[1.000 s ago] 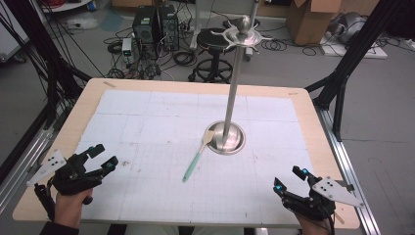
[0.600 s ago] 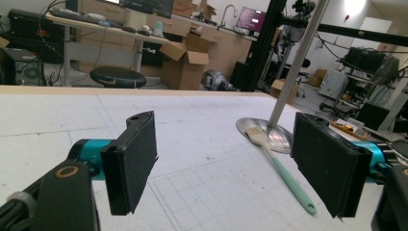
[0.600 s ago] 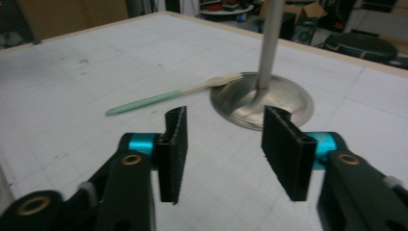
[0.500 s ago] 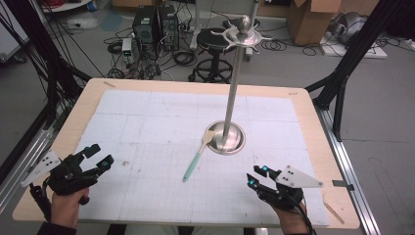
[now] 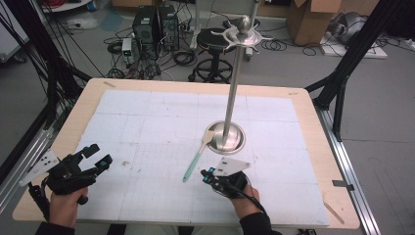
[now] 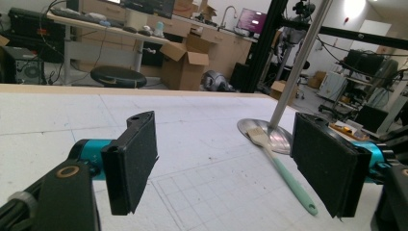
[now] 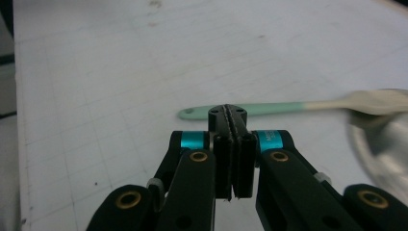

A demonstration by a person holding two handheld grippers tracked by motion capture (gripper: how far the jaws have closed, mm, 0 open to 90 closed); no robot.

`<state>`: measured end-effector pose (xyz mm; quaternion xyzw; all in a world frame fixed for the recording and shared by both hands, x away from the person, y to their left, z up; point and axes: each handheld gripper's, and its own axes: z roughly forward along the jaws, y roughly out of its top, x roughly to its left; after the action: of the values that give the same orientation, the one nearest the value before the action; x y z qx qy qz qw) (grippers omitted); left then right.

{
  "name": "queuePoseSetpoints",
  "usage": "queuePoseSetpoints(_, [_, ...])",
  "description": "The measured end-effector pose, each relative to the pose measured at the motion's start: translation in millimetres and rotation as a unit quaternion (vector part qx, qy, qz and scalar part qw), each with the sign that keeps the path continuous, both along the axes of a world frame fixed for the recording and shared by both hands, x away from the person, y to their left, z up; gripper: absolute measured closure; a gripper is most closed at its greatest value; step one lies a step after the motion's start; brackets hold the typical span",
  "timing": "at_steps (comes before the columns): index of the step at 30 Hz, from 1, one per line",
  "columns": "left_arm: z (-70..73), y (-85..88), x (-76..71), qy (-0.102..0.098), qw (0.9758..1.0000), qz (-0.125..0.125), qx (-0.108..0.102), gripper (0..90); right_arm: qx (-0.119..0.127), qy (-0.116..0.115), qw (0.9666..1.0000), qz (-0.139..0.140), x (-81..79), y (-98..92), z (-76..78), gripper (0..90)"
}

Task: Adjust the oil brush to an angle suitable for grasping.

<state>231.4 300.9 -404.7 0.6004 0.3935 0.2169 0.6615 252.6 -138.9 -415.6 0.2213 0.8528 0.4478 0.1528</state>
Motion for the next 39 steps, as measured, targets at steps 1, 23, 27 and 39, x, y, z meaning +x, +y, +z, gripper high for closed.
queuePoseSetpoints(1, [0.0,0.5,0.1,0.0,1.0,0.0,-0.001,25.1,-0.021,0.012,0.9996,0.016,4.8,16.2,-7.5,89.1])
queuePoseSetpoints(23, [0.3,1.2,1.3,-0.001,1.0,-0.001,-0.004,25.6,-0.068,0.046,0.9956,0.045,32.2,85.0,-28.5,89.1])
queuePoseSetpoints(27, [0.5,2.7,0.5,-0.002,1.0,0.002,-0.008,25.6,-0.074,0.047,0.995,0.049,36.8,101.6,-28.3,89.1])
queuePoseSetpoints(39, [0.1,7.7,-1.1,-0.002,0.9999,0.008,-0.015,25.8,-0.032,0.035,0.9966,-0.068,100.5,60.3,-3.1,89.2])
